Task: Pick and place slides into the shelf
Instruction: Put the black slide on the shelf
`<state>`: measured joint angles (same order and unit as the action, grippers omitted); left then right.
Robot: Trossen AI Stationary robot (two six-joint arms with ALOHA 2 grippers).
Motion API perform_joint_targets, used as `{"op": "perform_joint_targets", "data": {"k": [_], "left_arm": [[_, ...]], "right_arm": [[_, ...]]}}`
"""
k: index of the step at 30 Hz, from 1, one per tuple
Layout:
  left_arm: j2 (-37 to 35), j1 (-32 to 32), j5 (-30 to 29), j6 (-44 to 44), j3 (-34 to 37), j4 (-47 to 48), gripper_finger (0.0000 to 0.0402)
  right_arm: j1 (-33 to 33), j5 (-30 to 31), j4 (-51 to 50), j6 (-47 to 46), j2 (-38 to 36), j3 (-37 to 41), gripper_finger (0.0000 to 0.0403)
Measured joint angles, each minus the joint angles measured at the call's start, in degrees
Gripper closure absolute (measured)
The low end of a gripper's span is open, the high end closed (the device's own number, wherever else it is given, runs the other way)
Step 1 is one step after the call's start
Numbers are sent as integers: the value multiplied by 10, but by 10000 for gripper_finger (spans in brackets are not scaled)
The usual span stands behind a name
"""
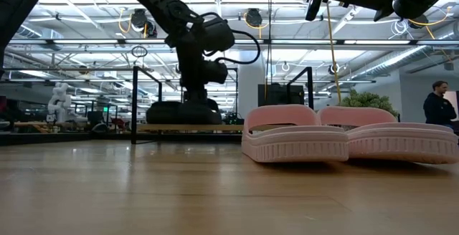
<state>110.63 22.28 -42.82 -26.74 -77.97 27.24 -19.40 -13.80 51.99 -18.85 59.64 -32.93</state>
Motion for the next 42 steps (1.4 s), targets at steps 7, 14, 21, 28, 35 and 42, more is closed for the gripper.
{"op": "perform_joint_targets", "data": {"k": [7, 14, 21, 28, 35, 42], "left_arm": [[0, -3, 2, -1, 0, 0, 323], [0, -2, -9, 3, 0, -1, 323], [0, -1, -9, 5, 0, -5, 323], [0, 0, -5, 5, 0, -5, 323], [0, 10, 10, 14, 0, -5, 294], [0, 8, -8, 5, -2, -6, 248]], "right_arm": [[0, 0, 0, 0, 0, 0, 403], [0, 0, 0, 0, 0, 0, 403], [0, -1, 0, 0, 0, 0, 403], [8, -1, 0, 0, 0, 0, 403], [15, -1, 0, 2, 0, 0, 403], [15, 0, -1, 7, 0, 0, 403]]}}
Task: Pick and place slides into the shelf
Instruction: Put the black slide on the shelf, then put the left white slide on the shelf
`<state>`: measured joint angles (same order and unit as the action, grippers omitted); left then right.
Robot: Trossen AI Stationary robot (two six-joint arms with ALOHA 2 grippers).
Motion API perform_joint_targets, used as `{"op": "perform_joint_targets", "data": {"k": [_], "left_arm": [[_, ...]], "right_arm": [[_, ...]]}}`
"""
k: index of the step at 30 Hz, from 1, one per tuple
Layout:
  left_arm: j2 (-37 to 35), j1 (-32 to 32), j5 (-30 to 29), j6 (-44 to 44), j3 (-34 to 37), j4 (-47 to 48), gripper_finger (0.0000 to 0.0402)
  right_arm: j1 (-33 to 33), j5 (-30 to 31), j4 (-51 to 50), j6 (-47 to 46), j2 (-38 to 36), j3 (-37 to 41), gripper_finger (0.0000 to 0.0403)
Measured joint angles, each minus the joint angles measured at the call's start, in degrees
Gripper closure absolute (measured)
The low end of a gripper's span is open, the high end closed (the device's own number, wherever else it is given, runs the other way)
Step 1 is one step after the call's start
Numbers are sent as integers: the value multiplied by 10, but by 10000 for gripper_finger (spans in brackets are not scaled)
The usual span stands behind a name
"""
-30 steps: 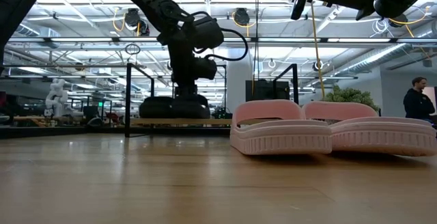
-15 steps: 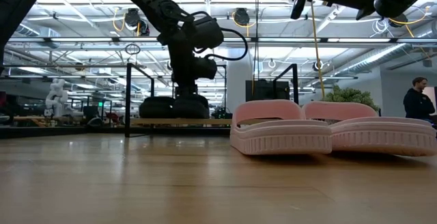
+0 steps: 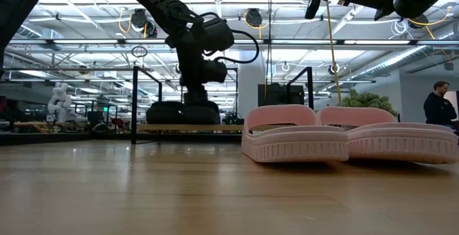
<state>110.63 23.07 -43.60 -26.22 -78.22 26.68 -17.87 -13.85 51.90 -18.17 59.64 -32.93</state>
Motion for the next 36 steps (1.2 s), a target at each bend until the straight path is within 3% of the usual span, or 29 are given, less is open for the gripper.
{"op": "perform_joint_targets", "data": {"k": [17, 25, 33, 36], "left_arm": [[-2, -38, -32, -33, 0, 3, 231], [-12, -61, -76, -32, 0, 8, 231], [-123, -129, -78, 20, 0, 14, 231], [-195, -181, -81, 53, 0, 37, 231]], "right_arm": [[0, 0, -3, -2, 0, 0, 403], [0, 0, -3, -6, 0, 0, 403], [0, -2, -4, -4, 0, 0, 403], [4, -50, -15, 19, 0, -4, 403]]}}
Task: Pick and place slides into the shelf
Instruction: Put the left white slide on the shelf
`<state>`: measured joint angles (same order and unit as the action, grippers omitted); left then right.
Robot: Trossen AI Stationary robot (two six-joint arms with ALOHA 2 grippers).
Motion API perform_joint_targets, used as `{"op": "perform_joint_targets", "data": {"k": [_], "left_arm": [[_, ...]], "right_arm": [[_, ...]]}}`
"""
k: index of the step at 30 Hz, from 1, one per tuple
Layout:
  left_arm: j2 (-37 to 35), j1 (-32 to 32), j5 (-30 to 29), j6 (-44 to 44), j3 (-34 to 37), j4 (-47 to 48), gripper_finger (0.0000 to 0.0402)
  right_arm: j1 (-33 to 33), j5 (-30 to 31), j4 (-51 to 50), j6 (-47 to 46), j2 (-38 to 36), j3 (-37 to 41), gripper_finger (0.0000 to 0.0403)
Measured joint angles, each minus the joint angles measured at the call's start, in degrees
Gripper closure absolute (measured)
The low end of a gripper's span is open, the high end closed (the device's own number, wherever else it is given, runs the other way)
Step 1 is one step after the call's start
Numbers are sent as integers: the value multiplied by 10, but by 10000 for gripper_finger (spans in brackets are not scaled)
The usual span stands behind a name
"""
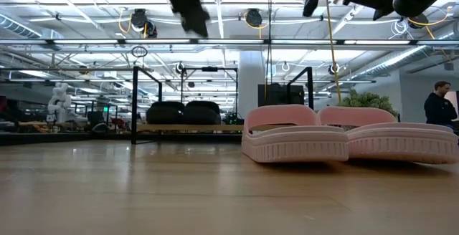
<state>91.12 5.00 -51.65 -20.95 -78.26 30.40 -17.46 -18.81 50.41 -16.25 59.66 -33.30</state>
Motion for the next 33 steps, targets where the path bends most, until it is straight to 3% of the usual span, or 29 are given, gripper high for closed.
{"op": "perform_joint_targets", "data": {"k": [2, 8, 11, 14, 17, 21, 26, 33], "left_arm": [[-51, -38, -12, 46, 0, 21, 231], [-187, -158, -85, 221, 0, 137, 231], [-233, -207, -95, 299, 0, 190, 231], [-260, -241, -112, 369, 0, 245, 231], [-271, -254, -114, 438, 0, 318, 231], [-273, -250, -104, 533, 0, 421, 231], [-273, -237, -60, 611, 0, 480, 231], [-273, -234, -49, 605, 0, 483, 231]], "right_arm": [[15, -26, -38, 24, 0, -12, 403], [85, -18, -263, 133, -3, -116, 403], [136, 19, -408, 189, -3, -192, 403], [198, 98, -555, 230, 0, -266, 403], [266, 191, -675, 229, 10, -318, 403], [349, 275, -753, 187, 46, -349, 403], [408, 310, -816, 139, 119, -351, 403], [407, 308, -876, 120, 228, -351, 403]]}}
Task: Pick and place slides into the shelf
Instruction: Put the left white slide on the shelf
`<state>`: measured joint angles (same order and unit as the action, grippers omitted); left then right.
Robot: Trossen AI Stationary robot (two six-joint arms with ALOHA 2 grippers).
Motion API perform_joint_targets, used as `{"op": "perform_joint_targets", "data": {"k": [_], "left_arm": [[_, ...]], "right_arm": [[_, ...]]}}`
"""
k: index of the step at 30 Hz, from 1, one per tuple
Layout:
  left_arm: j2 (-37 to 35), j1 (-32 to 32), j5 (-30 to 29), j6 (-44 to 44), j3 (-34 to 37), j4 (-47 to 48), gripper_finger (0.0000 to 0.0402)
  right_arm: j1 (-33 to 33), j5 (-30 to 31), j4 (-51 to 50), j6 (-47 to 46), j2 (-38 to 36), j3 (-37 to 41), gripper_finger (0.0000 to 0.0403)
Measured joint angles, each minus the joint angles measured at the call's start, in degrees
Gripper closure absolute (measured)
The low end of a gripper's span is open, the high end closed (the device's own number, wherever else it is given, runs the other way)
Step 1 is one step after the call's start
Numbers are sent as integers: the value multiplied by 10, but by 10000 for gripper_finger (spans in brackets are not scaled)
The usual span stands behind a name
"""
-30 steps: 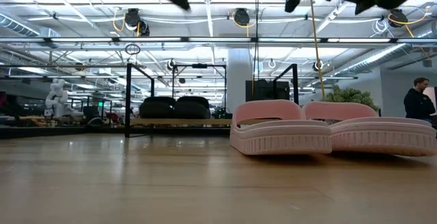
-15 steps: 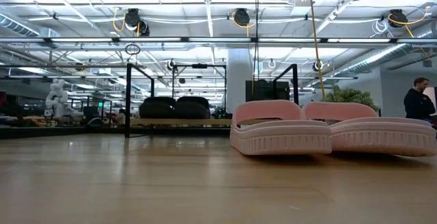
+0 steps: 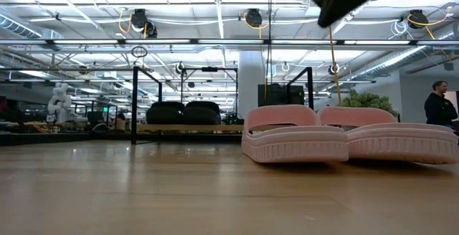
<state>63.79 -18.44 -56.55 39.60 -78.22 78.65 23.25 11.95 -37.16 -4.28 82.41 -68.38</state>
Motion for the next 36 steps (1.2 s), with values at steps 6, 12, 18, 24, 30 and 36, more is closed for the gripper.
{"op": "perform_joint_targets", "data": {"k": [6, 12, 18, 24, 30, 36], "left_arm": [[0, 0, 1, -1, 0, 0, 231], [0, 0, 6, -4, 0, 1, 231], [0, 0, 50, -9, 0, 27, 231], [0, 0, 57, -15, 0, 49, 231], [0, 0, 57, -45, 0, 50, 231], [0, 0, 57, -52, 0, 53, 231]], "right_arm": [[-3, -2, 14, 95, 41, 0, 403], [-7, -44, 88, 140, 53, 0, 403], [-16, 17, 112, 90, 54, 0, 395], [-18, 17, 128, 41, 54, 0, 338], [-11, 28, 138, 9, 55, 0, 272], [17, 28, 156, 68, 56, -52, 264]]}}
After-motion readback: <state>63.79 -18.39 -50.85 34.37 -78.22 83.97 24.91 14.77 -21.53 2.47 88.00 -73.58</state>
